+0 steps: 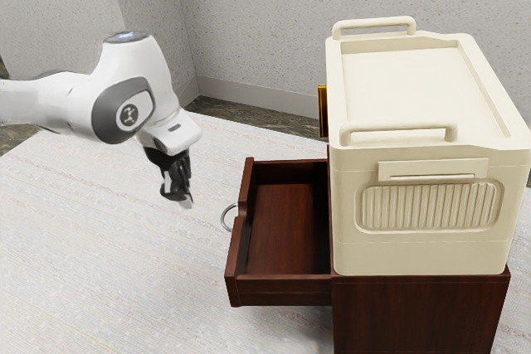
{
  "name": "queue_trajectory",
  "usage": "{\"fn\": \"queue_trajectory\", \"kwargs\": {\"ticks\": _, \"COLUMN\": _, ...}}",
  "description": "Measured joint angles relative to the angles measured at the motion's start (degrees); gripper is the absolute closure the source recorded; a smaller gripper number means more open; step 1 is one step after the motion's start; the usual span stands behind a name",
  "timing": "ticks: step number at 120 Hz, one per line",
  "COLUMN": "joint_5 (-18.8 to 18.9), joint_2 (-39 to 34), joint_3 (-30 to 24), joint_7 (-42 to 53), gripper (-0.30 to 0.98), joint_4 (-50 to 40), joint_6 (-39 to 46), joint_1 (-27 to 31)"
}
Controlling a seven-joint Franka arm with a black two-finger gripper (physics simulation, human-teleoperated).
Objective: Push the drawer handle with one arm to close the drawer
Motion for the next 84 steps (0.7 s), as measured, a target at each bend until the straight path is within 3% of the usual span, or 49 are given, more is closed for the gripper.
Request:
{"fn": "queue_trajectory", "kwargs": {"ticks": 24, "joint_5": 2.1, "joint_2": 4.9, "joint_3": -1.3, "joint_7": 4.2, "gripper": 0.78, "joint_4": 2.0, "joint_6": 4.3, "joint_1": -0.6}}
{"fn": "queue_trajectory", "kwargs": {"ticks": 84, "joint_5": 1.8, "joint_2": 5.9, "joint_3": -5.0, "joint_7": 9.0, "gripper": 0.79, "joint_4": 0.7, "joint_6": 6.9, "joint_1": -0.6}}
